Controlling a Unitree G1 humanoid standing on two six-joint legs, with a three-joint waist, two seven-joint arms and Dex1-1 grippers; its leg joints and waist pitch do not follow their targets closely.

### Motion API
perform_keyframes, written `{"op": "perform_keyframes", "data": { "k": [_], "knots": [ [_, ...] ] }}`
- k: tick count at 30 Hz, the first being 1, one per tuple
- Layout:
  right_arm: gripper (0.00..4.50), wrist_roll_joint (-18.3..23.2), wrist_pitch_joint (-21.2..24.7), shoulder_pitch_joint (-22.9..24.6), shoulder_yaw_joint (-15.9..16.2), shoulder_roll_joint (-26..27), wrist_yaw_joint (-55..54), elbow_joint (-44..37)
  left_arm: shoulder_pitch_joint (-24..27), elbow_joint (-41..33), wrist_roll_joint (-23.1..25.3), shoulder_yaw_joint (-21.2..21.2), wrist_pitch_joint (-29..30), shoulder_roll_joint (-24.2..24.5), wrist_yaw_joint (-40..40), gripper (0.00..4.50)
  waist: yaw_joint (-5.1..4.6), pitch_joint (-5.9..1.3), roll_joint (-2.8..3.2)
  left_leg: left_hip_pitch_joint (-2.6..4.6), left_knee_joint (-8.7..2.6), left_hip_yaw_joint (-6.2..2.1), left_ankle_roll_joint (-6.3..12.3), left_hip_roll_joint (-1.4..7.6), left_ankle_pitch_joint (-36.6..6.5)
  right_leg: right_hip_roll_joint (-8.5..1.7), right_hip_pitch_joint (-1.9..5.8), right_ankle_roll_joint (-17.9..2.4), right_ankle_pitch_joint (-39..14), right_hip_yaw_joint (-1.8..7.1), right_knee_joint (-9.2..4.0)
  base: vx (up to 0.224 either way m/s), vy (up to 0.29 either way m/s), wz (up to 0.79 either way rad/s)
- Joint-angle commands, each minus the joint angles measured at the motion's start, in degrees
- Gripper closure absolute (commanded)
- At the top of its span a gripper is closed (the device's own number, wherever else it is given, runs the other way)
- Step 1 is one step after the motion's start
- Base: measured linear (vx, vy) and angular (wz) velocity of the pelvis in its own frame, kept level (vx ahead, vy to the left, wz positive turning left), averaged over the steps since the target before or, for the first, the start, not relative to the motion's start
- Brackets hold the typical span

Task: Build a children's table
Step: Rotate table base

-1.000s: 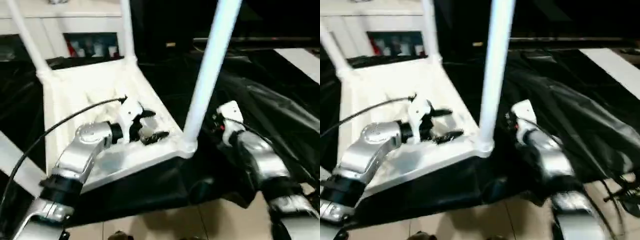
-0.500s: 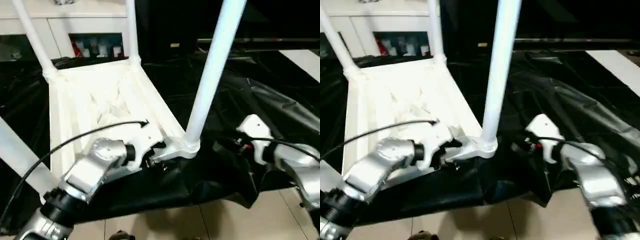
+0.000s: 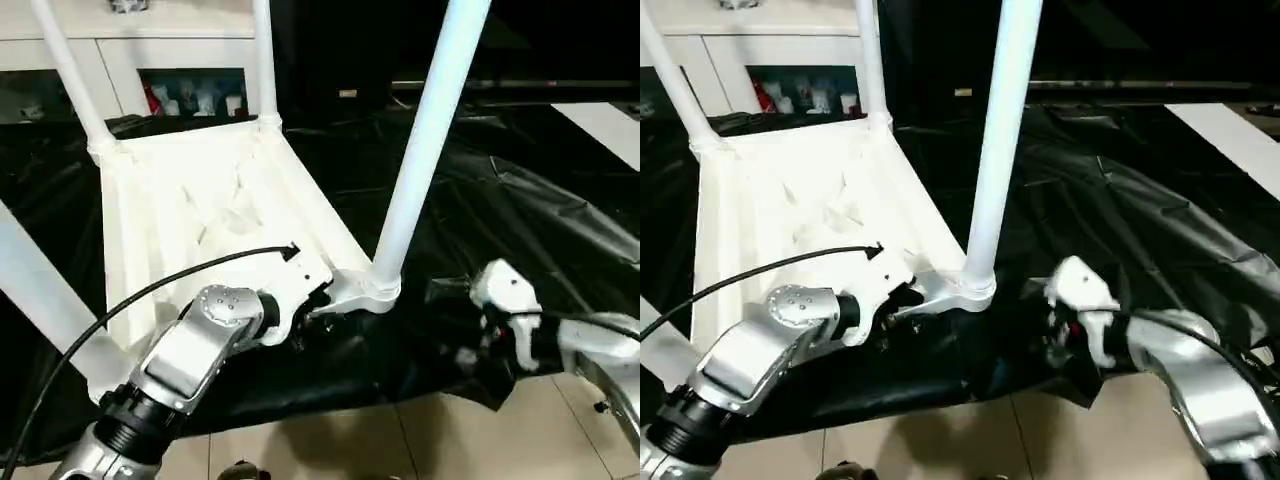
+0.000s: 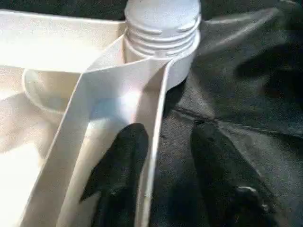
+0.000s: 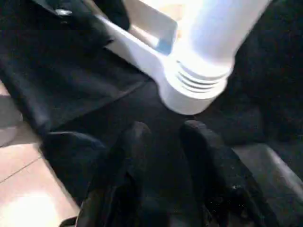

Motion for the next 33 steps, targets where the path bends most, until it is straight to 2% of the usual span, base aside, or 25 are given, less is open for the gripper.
{"op": "perform_keyframes", "data": {
  "k": [1,3,4,5,7,8,10,11,12,15,17,18,19,20,21,25,26,28,29,31,32,33],
  "knots": [
    [3.07,0.63,1.23,0.01,-0.51,-0.60,0.42,-1.76,-1.20,1.03,-0.11,0.05,0.32,-0.28,0.53,2.99,-0.16,-3.49,0.12,1.82,-4.67,-2.75,-0.31,3.33,-24.94,-4.38,1.33,-4.53,-30.90,2.01,-6.09,0.000,0.000,0.00],
    [3.07,0.78,1.51,-0.03,-0.55,-0.69,0.17,-1.92,-1.29,1.59,0.01,-0.04,0.21,-0.47,0.63,3.00,-0.15,-3.53,0.17,1.52,-4.86,-2.81,-0.30,3.39,-24.23,-4.42,1.63,-4.95,-29.19,2.05,-5.92,0.000,0.000,0.00],
    [3.07,0.99,1.77,-0.02,-0.60,-0.86,0.04,-2.10,-1.47,2.51,0.23,-0.08,-0.09,-0.79,0.79,3.33,-0.10,-3.54,0.38,1.89,-4.78,-2.68,-0.38,3.40,-24.56,-4.43,1.40,-5.45,-28.41,2.16,-5.95,0.000,0.000,0.00],
    [3.07,0.99,1.77,-0.02,-0.60,-0.86,0.04,-2.10,-1.47,2.51,0.23,-0.08,-0.09,-0.79,0.79,3.45,-0.11,-3.54,0.32,1.90,-4.76,-2.63,-0.35,3.36,-24.58,-4.40,1.42,-5.56,-28.25,2.16,-6.00,0.000,0.000,0.00],
    [3.07,1.22,2.04,0.10,-0.72,-1.09,-0.11,-2.41,-1.75,3.88,0.54,-0.14,-0.63,-1.23,0.90,3.47,-0.04,-3.54,0.28,1.99,-4.71,-2.55,-0.32,3.37,-24.62,-4.48,1.39,-5.83,-28.00,2.21,-6.05,0.000,0.000,0.00],
    [3.07,1.45,2.36,0.24,-0.94,-1.24,-0.33,-2.84,-2.03,4.93,0.67,-0.25,-1.09,-1.49,0.90,3.49,0.00,-3.50,0.74,2.12,-4.68,-2.56,-0.35,3.33,-24.73,-4.47,1.36,-5.86,-28.10,2.20,-6.15,0.000,0.000,0.00],
    [3.07,1.60,2.72,0.45,-1.47,-1.12,-0.80,-3.08,-2.41,5.93,0.78,-0.41,-1.54,-1.71,0.93,3.90,-0.04,-3.56,0.48,2.08,-4.68,-2.56,-0.18,3.29,-24.64,-4.45,1.51,-5.66,-27.91,2.14,-6.16,0.000,0.000,0.00],
    [3.07,1.86,3.06,0.57,-1.73,-1.05,-0.87,-3.20,-2.60,6.34,0.84,-0.47,-1.79,-1.76,0.90,3.93,-0.03,-3.55,0.59,2.15,-4.63,-2.46,0.05,3.23,-24.61,-4.43,1.37,-5.59,-28.32,2.18,-6.30,0.000,0.000,0.00],
    [2.81,2.06,3.38,0.65,-1.93,-1.00,-0.89,-3.31,-2.76,6.67,0.89,-0.50,-1.99,-1.80,0.86,3.97,0.05,-3.62,0.60,2.28,-4.48,-2.42,0.21,3.16,-24.49,-4.46,1.32,-5.54,-28.93,2.16,-6.32,0.000,0.000,0.00],
    [2.70,2.72,4.47,0.89,-2.37,-0.84,-0.97,-3.82,-3.47,7.65,0.85,-0.26,-2.50,-1.89,0.68,4.33,0.04,-3.73,0.76,1.95,-4.57,-2.51,0.34,3.25,-23.51,-4.52,1.59,-5.50,-28.55,2.13,-6.20,0.000,0.000,0.00],
    [2.55,2.73,4.54,0.95,-2.38,-0.81,-1.02,-3.87,-3.76,8.16,0.83,-0.18,-3.00,-1.81,0.37,4.36,-0.04,-3.75,0.82,1.88,-4.65,-2.52,0.37,3.27,-23.60,-4.44,1.57,-5.61,-27.91,2.11,-6.14,0.000,0.000,0.00],
    [2.40,2.69,4.51,0.95,-2.35,-0.78,-1.07,-3.87,-3.80,8.29,0.81,-0.16,-3.16,-1.77,0.23,4.41,-0.08,-3.82,0.88,1.72,-4.68,-2.60,0.34,3.24,-23.42,-4.50,1.76,-5.60,-27.66,2.08,-6.01,0.000,0.000,0.00],
    [2.27,2.84,4.56,0.93,-2.15,-0.81,-1.33,-3.90,-3.97,8.96,0.79,0.07,-4.03,-1.55,-0.30,4.49,-0.19,-3.96,0.83,1.28,-4.82,-2.72,0.32,3.33,-22.56,-4.57,2.18,-5.71,-26.29,2.06,-5.69,0.000,0.000,0.00],
    [2.27,2.94,4.59,0.92,-2.10,-0.80,-1.42,-3.91,-4.04,9.25,0.66,0.20,-4.73,-1.25,-0.87,4.49,-0.24,-3.95,0.77,1.25,-4.79,-2.64,0.56,3.26,-22.18,-4.55,2.08,-5.72,-25.86,2.10,-5.73,0.000,0.000,0.00],
    [2.06,3.25,4.68,0.87,-2.05,-0.77,-1.54,-3.95,-4.16,9.67,0.50,0.48,-5.31,-0.76,-1.42,4.50,-0.27,-4.05,0.65,1.47,-4.64,-2.50,0.70,3.20,-21.86,-4.57,1.96,-5.99,-25.53,2.21,-5.69,0.000,0.000,0.00],
    [1.79,3.59,4.86,0.65,-1.91,-0.59,-1.82,-3.84,-4.37,10.85,0.47,0.96,-7.88,1.93,-3.87,4.50,-0.22,-4.05,0.66,1.67,-4.47,-2.23,1.26,3.20,-20.89,-4.43,1.63,-6.66,-25.28,2.35,-5.72,0.000,0.000,0.00],
    [1.70,3.54,4.83,0.38,-1.84,-0.33,-1.96,-3.45,-4.30,11.31,0.33,1.26,-10.89,4.44,-6.68,4.50,-0.22,-3.97,0.57,1.69,-4.49,-2.26,1.19,3.15,-21.15,-4.46,1.61,-6.57,-26.32,2.30,-5.81,0.000,0.000,0.00],
    [1.59,3.51,4.80,0.17,-1.76,-0.05,-2.12,-3.18,-4.04,11.24,0.00,1.37,-13.28,6.60,-9.51,4.50,-0.25,-4.01,0.73,1.53,-4.59,-2.37,0.99,3.09,-21.10,-4.55,1.71,-5.89,-27.76,2.26,-5.74,0.000,0.000,0.00],
    [1.49,3.52,4.66,-0.08,-1.72,0.43,-2.47,-2.83,-3.66,11.05,-0.35,1.29,-15.70,8.80,-12.65,4.50,-0.11,-3.94,0.67,1.77,-4.62,-2.41,0.89,3.08,-21.37,-4.56,1.45,-5.57,-28.36,2.25,-5.99,0.000,0.000,0.00],
    [1.31,3.55,4.50,-0.36,-1.69,0.92,-2.79,-2.45,-3.44,11.05,-0.44,1.26,-16.52,10.22,-14.27,4.50,-0.18,-3.87,0.73,1.80,-4.80,-2.41,0.49,3.21,-21.48,-4.54,1.44,-5.65,-28.20,2.31,-5.79,0.000,0.000,0.00],
    [1.24,3.53,4.17,-0.93,-1.50,1.85,-3.53,-1.74,-3.18,11.91,0.09,1.04,-21.20,12.49,-16.92,4.50,-0.12,-3.83,0.75,2.08,-4.80,-2.32,0.23,3.26,-21.98,-4.46,1.11,-5.88,-28.01,2.40,-5.73,0.000,0.000,0.00],
    [1.16,3.53,4.17,-0.93,-1.50,1.85,-3.53,-1.74,-3.18,11.91,0.09,1.04,-21.20,12.49,-16.92,4.50,-0.12,-3.83,0.85,2.02,-4.85,-2.39,0.18,3.22,-22.05,-4.49,1.18,-6.01,-27.90,2.38,-5.70,0.000,0.000,0.00]
  ]
}}
